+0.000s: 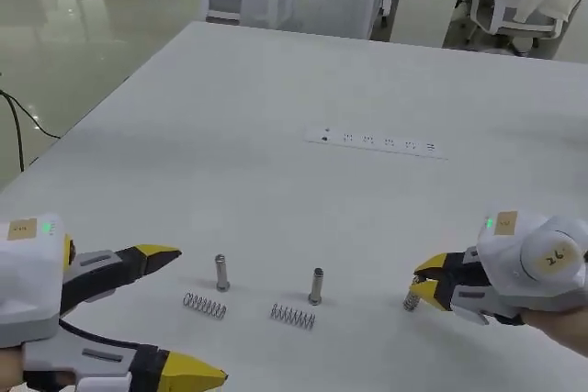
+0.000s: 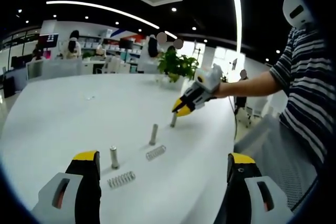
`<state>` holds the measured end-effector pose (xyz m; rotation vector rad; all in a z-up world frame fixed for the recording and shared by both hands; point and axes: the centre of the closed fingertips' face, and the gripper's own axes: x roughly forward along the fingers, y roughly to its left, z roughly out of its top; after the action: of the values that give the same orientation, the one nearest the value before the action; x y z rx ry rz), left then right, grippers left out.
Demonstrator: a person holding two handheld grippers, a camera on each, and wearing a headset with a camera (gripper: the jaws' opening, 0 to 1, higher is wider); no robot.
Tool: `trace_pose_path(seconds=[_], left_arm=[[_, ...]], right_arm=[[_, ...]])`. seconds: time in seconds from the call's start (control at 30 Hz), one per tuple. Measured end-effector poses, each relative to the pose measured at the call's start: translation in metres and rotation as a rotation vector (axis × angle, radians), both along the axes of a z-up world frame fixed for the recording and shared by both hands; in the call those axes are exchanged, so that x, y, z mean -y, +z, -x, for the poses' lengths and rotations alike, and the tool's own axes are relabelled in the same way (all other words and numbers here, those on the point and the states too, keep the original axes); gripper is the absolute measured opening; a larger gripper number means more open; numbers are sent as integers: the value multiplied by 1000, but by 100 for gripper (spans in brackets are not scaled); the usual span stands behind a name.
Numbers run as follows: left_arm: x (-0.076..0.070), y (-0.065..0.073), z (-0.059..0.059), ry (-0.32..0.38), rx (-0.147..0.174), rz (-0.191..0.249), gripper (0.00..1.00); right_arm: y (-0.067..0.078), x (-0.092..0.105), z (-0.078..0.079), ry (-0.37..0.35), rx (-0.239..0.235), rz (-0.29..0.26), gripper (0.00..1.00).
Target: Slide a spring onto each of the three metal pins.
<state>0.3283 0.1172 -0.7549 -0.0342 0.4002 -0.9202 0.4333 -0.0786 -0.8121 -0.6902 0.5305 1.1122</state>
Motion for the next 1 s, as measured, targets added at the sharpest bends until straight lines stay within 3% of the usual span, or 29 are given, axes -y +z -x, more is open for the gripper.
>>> trace_pose_path(seconds=[0.43,1.0], left_arm=[[0,0,1,7,-4,8,98],[-7,3,1,21,2,10,98]], right_arm=[[34,-13,6,-3,30,-101,8],[50,-57,39,75,1,-183,9]])
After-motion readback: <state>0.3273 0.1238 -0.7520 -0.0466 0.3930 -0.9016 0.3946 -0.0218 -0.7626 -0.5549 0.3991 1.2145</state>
